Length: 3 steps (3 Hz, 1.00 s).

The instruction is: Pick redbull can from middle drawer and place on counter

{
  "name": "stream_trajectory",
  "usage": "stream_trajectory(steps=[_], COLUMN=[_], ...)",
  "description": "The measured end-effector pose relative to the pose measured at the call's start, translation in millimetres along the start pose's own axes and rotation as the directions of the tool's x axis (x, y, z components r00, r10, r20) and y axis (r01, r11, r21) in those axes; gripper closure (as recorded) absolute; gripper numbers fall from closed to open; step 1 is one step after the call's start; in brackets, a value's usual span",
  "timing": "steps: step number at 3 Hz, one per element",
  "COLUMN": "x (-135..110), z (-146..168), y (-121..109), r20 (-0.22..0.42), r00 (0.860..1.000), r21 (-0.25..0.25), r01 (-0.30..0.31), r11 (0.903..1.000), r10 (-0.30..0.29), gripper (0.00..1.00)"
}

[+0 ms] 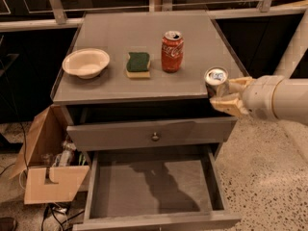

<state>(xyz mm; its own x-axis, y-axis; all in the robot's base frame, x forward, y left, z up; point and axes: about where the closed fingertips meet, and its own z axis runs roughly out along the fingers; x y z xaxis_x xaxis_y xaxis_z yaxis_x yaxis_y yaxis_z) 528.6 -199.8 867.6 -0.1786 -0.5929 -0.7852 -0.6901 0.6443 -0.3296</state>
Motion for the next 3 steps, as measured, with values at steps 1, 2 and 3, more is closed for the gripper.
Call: stream_trajectory(steps=[1,2,3], x=[-39.1,-46.7,-50.9], z=[-8.0,-9.1,-1.6], y=[-30.6,-35.0,-48.4], r20=[0.021,0.030,0.031], r00=[1.000,0.999,0.999], r21=[0.033,0.040,0.016], r01=[0.020,0.023,-0.011], r11=[0.9992,0.9989,0.9998], r10=[-0.020,-0.025,0.010], gripper=[1.00,1.00,1.00])
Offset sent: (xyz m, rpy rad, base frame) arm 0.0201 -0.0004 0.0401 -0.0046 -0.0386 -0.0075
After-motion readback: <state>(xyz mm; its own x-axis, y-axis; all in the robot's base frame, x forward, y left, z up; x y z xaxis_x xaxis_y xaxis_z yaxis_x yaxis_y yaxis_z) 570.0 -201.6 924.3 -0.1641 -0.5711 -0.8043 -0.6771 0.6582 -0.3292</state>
